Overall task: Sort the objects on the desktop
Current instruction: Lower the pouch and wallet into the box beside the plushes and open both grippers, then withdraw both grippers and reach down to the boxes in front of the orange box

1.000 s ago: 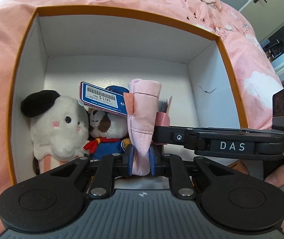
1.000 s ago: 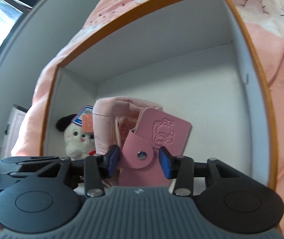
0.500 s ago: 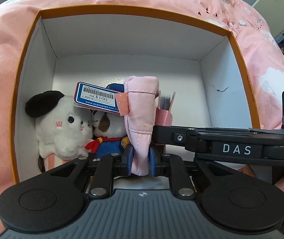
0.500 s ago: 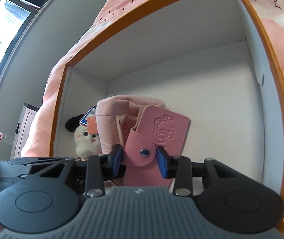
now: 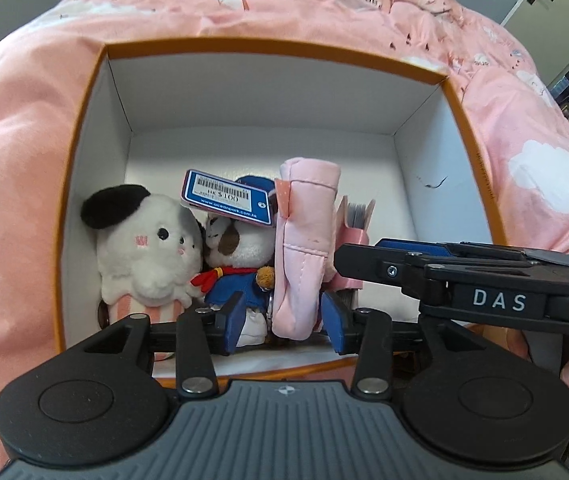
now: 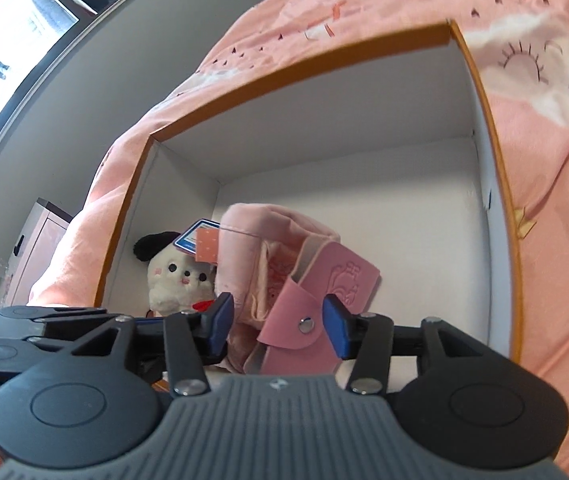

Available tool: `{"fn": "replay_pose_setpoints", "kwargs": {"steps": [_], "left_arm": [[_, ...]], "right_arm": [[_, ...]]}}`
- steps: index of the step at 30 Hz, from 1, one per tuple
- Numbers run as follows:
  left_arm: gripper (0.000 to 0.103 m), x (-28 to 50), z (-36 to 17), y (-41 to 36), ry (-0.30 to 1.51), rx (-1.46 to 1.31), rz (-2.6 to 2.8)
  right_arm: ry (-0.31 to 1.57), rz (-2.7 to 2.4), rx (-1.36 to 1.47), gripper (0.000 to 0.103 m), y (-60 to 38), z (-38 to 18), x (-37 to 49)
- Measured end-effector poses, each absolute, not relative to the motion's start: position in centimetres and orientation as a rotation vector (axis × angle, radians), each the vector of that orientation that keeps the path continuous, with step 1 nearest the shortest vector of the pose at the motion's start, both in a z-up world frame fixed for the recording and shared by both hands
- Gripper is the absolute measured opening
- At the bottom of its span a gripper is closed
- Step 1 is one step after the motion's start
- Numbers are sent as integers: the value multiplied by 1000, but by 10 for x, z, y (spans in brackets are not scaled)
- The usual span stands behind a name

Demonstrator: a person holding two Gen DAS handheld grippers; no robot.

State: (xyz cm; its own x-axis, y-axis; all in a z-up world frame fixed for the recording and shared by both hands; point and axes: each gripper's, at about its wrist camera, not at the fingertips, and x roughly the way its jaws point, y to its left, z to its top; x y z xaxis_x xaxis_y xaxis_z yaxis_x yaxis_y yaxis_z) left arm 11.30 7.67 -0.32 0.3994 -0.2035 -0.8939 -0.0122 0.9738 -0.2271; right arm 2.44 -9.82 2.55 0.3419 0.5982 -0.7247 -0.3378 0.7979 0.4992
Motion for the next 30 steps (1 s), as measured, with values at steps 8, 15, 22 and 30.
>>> {"fn": "replay_pose_setpoints", "kwargs": {"steps": [8, 15, 22, 30], "left_arm": [[48, 82, 33, 80, 996, -242, -143], [48, 55, 57, 62, 937, -224, -226], [48, 48, 36, 30, 1029, -251, -303], [51, 47, -11, 3, 1152, -324, -270]], "right_arm": [[970, 642, 243, 52, -127, 56, 3], [863, 595, 213, 43, -163, 81, -38], [860, 514, 177, 33, -192, 82, -77], [970, 463, 140, 33, -193, 50, -110]]}}
